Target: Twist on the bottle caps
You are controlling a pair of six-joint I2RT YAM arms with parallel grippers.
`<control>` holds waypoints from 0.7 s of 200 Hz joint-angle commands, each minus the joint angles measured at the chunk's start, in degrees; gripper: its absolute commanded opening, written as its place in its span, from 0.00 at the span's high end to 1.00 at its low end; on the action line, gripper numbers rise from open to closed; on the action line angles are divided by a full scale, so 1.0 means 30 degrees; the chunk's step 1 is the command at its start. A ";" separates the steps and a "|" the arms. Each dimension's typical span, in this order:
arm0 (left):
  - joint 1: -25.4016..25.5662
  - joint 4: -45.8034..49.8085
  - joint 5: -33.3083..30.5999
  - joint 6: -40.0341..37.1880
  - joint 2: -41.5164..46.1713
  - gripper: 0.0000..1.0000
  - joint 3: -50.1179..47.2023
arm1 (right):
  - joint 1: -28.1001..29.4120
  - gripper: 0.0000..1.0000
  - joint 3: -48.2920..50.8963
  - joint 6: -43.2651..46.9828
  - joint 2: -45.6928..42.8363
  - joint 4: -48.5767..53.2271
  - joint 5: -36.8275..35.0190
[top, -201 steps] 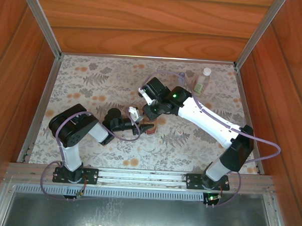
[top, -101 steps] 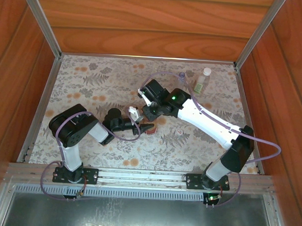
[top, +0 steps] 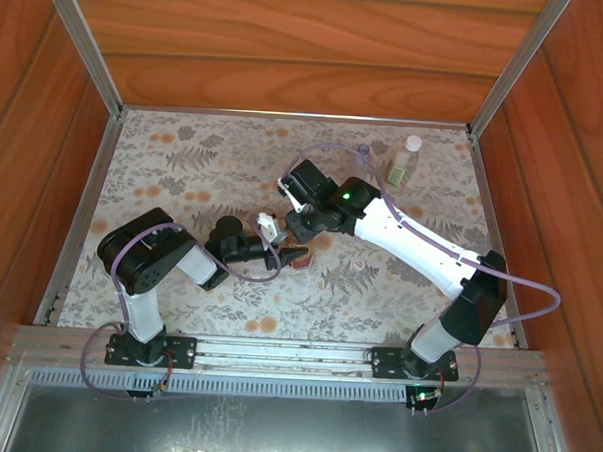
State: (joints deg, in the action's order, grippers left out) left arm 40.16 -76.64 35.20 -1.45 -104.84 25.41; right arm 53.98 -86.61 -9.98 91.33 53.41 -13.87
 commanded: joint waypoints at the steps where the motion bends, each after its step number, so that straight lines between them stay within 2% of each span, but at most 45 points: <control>1: 0.0076 0.0850 -0.0021 -0.0017 -0.0211 0.41 0.0109 | -0.0136 0.65 0.0336 -0.0752 -0.0025 0.0628 -0.0162; 41: 0.0078 0.0868 0.0000 -0.0033 -0.0212 0.41 0.0122 | -0.0267 0.63 0.0832 -0.0889 -0.0779 -0.0392 0.0550; 67: 0.0078 0.0874 0.0015 -0.0039 -0.0214 0.41 0.0148 | -0.0268 0.55 0.0719 -0.0856 -0.0766 -0.0406 0.0630; 85: 0.0083 0.0868 0.0073 -0.0050 -0.0218 0.41 0.0115 | -0.0267 0.45 0.0660 -0.0816 -0.0794 -0.0461 0.0671; 102: 0.0060 0.0892 0.0056 -0.0071 -0.0218 0.41 0.0157 | -0.0279 0.41 0.0793 -0.0777 -0.1041 -0.0710 0.0640; 140: 0.0067 0.0903 0.0070 -0.0033 -0.0247 0.41 0.0191 | -0.0296 0.42 0.1173 -0.0972 -0.1825 -0.1349 0.0664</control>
State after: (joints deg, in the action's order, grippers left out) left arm 40.16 -76.51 35.22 -1.48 -104.84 25.43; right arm 53.54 -84.47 -12.14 88.84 50.92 -12.29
